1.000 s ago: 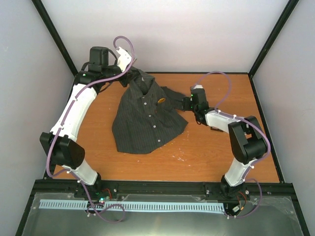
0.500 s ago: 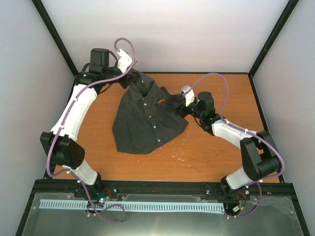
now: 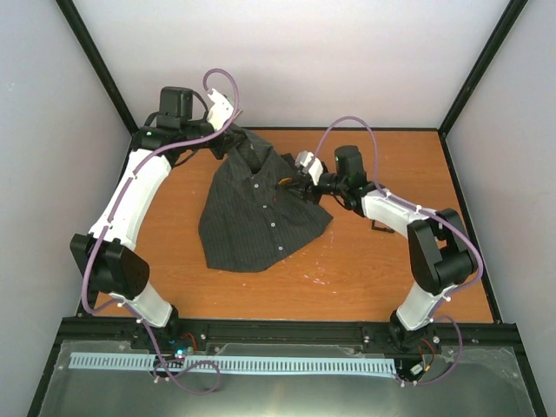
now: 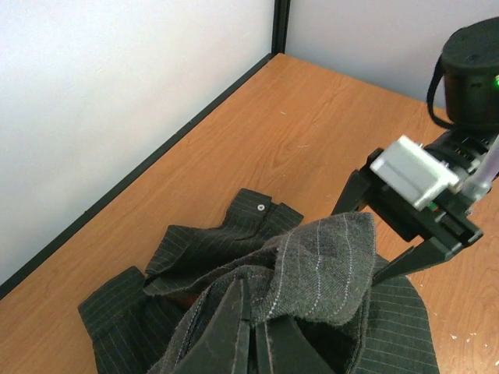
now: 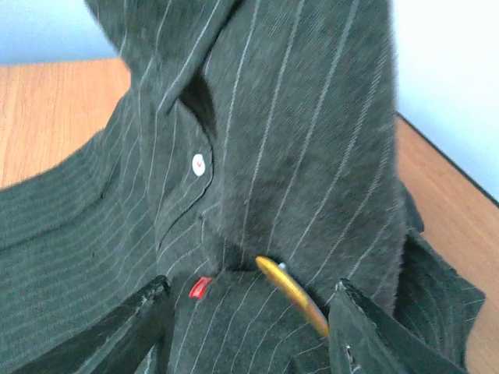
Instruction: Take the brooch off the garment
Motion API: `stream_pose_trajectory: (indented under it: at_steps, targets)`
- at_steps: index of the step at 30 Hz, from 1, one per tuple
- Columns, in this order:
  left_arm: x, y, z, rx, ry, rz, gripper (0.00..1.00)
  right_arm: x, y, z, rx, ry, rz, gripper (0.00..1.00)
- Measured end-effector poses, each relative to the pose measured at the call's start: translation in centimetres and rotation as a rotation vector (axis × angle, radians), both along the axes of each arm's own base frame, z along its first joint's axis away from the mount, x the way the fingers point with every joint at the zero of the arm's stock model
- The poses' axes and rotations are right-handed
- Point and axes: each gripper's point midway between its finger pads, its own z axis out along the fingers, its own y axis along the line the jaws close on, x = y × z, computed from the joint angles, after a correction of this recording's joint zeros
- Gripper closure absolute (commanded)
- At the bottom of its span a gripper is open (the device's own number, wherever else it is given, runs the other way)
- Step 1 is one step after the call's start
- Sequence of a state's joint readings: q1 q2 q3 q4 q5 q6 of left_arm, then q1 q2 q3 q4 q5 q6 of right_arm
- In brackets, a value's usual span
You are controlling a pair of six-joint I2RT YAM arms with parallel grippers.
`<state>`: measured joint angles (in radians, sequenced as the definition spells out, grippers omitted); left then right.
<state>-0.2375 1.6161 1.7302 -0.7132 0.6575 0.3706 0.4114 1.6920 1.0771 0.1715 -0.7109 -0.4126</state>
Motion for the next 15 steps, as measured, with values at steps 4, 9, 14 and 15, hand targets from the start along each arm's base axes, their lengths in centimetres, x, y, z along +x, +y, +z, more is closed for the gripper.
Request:
stream_pose_trajectory:
  at_steps: [4, 9, 14, 15]
  targets:
    - [-0.1, 0.0, -0.1, 0.004, 0.0, -0.006, 0.99, -0.4, 0.4, -2.3, -0.053, 0.006, 0.039, 0.58]
    - [-0.3, 0.0, 0.6, 0.007, -0.008, -0.008, 0.99, -1.0, 1.2, -3.4, -0.095, -0.022, 0.074, 0.73]
    - [-0.4, 0.1, 1.3, 0.005, -0.017, -0.008, 0.99, -0.5, 1.5, -3.6, -0.113, -0.053, 0.064, 0.83]
    - [-0.4, 0.1, 1.3, 0.005, -0.017, -0.008, 0.99, -0.4, 1.5, -3.6, -0.116, -0.06, 0.059, 0.85]
